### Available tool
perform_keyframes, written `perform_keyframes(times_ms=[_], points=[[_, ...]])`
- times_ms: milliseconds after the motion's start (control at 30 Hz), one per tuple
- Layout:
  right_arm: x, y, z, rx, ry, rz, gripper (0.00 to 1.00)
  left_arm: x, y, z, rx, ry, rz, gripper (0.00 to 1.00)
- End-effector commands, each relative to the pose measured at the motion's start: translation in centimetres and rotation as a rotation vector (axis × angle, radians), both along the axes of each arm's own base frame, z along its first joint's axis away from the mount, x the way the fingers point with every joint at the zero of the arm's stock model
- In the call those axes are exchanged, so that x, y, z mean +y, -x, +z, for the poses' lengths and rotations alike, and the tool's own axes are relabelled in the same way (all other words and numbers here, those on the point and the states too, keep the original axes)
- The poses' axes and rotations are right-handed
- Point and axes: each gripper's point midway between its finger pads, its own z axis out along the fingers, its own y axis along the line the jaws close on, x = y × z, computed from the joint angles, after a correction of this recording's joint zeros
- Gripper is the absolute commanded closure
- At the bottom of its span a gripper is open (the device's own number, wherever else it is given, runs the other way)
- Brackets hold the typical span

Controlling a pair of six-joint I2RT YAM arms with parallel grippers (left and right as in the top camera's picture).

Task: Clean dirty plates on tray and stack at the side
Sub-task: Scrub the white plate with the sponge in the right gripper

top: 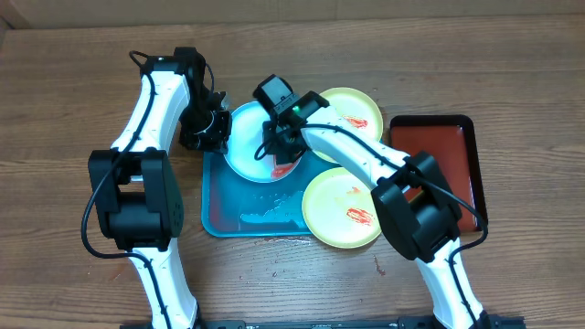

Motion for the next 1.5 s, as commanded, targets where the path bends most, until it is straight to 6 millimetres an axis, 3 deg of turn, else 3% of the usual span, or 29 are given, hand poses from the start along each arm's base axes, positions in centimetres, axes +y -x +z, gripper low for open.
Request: perform_keyframes(times_ms=[0,167,333,500,667,833,1133,1467], points=[[-2.7,-3.5,-0.3,-0.055,0.017,-0.099,0.96,-0.1,-0.2,0.2,0.002,0.006,-0.016,0.96],[-1.9,-4.9,0.4,-0.083,-0.069,-0.048,0.96,-0.1,0.2,0.2,0.018,0.006,-0.016,0.96],[-0.6,-4.9,0.5,-0.083,-0.125,0.002,0.96,-0.1,0.3,0.2,0.023,0.006,-0.016,0.96],[2.4,-3.0,-0.8,-0.008,-0.24,0.144,0.96,-0.1,0.3,0.2,0.023,0.006,-0.017,0.96],[5.8,0.2,0.1,0.086,-0.414,0.317,0.96,-0.2,0.2,0.2,0.02,0.006,-0.017,0.96],[7.6,2.8,1.0,0.148,-0.487,0.409,0.96,-0.2,0.1,0.2,0.016,0.007,-0.017,0.96],[6.9,6.8,1.4,0.293,-0.512,0.498,0.96,-0.2,-0.5,0.1,-0.005,0.004,0.009,0.96],[6.3,8.4,3.4,0.297,-0.505,0.574,0.96,-0.2,-0.7,0.1,-0.012,0.004,0.019,0.96]])
